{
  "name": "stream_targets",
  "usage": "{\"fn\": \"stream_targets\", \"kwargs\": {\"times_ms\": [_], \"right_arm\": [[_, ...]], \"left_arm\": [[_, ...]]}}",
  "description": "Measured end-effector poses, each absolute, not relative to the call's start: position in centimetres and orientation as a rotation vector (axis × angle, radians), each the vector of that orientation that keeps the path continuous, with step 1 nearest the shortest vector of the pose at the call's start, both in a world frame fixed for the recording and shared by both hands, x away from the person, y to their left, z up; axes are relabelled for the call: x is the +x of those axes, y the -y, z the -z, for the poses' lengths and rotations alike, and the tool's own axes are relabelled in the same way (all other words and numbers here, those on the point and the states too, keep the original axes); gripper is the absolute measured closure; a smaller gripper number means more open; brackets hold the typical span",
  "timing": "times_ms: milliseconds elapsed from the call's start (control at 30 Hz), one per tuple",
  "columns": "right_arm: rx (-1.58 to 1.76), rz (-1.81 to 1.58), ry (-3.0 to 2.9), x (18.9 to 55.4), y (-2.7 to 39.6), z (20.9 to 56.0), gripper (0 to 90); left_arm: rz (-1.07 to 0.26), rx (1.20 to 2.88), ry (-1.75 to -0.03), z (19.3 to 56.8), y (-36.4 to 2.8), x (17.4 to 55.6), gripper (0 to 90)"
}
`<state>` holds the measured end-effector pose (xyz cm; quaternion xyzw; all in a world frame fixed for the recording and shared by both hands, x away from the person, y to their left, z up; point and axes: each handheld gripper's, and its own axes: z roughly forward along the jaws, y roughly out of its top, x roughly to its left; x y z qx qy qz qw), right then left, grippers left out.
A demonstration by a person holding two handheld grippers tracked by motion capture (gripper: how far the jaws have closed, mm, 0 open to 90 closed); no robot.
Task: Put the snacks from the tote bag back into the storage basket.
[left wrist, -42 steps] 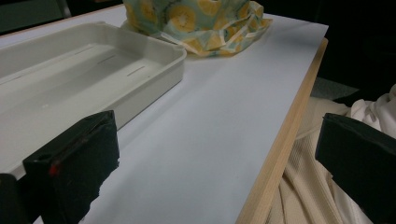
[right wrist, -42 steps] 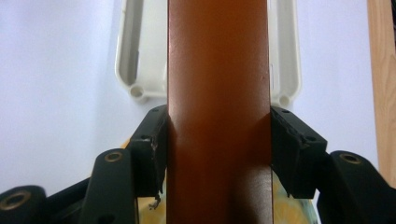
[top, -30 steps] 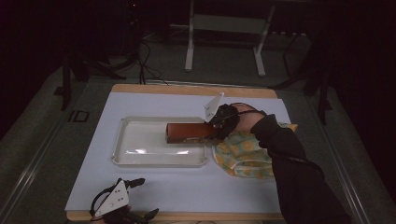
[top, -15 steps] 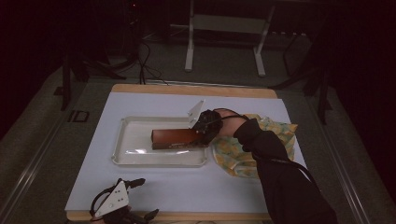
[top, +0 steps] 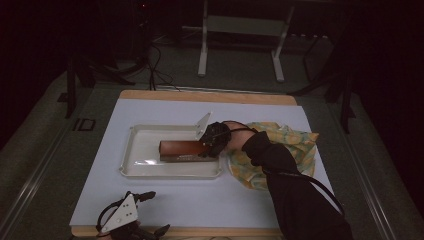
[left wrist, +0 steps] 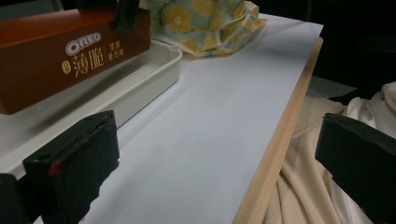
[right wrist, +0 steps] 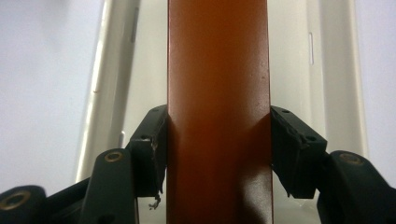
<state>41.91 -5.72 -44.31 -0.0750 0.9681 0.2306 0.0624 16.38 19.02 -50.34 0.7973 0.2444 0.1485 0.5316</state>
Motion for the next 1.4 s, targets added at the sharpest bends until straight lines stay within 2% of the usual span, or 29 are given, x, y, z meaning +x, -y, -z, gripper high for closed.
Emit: {"fn": "stream_targets", "kwargs": {"times_ms": [467,967,1100,1400], "right_arm": [[-0.202,-0.616,-2.944,42.2,5.1,46.7,43.1],[-0.173,-0.607,-2.964,42.4,5.0,47.0,40.8],[-0.167,-0.564,-2.958,42.3,4.9,46.9,31.2],[-0.084,-0.644,-2.946,42.4,5.8,44.9,25.7]], "left_arm": [[-0.351,1.902,-0.577,50.3,-19.0,16.4,0.0],[-0.348,1.898,-0.572,50.3,-19.0,16.4,0.0],[-0.348,1.899,-0.571,50.3,-19.0,16.4,0.0],[-0.347,1.901,-0.571,50.3,-18.9,16.5,0.0]]}}
